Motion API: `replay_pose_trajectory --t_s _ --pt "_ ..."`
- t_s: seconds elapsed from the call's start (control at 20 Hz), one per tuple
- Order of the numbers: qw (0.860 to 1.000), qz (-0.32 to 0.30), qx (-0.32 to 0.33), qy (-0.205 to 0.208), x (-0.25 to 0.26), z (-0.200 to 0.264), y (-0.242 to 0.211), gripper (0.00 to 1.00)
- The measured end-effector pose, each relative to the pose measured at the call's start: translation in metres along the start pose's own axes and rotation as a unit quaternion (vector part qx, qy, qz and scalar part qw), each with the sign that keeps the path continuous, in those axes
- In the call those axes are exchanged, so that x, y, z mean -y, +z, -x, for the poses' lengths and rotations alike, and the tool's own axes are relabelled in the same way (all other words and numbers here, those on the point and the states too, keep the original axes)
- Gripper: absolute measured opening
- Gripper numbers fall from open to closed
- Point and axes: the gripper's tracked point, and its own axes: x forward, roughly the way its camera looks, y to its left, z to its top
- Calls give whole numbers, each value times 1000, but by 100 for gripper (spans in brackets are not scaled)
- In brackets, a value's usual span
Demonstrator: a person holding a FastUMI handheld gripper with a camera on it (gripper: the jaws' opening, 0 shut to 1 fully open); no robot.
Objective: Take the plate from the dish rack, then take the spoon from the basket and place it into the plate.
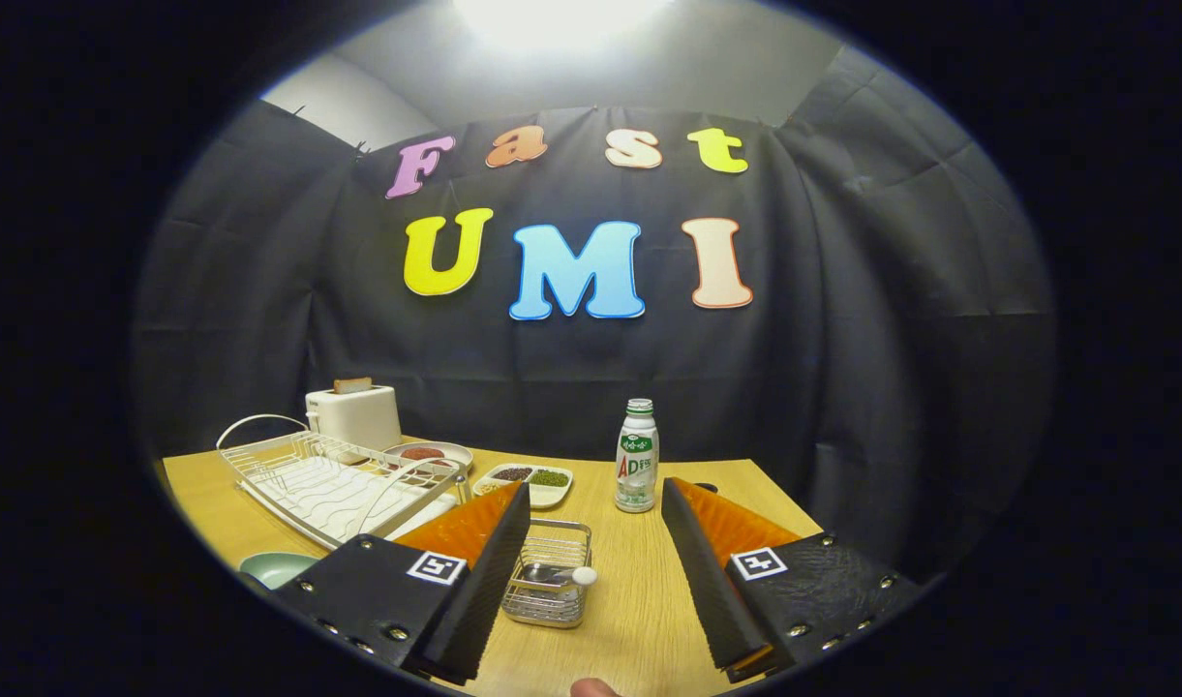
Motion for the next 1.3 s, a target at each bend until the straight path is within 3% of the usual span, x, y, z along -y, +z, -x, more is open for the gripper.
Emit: replay_pose_trajectory --t_s 0.3,0.4,0.5,0.55,0.8,0.85,1.3 --pt "1000 -15 -18 6 -2 -33 -32 82" --pt "1000 -14 -25 13 -8 -37 -35 67" --pt "999 -12 -33 14 -9 -43 -43 44" --pt "999 -16 -40 19 -13 -40 -43 21" --pt "998 -29 -46 23 -13 -45 -45 19" --pt "998 -31 -57 25 -16 -44 -46 12" --pt "997 -17 -71 12 -13 -24 -4 12"
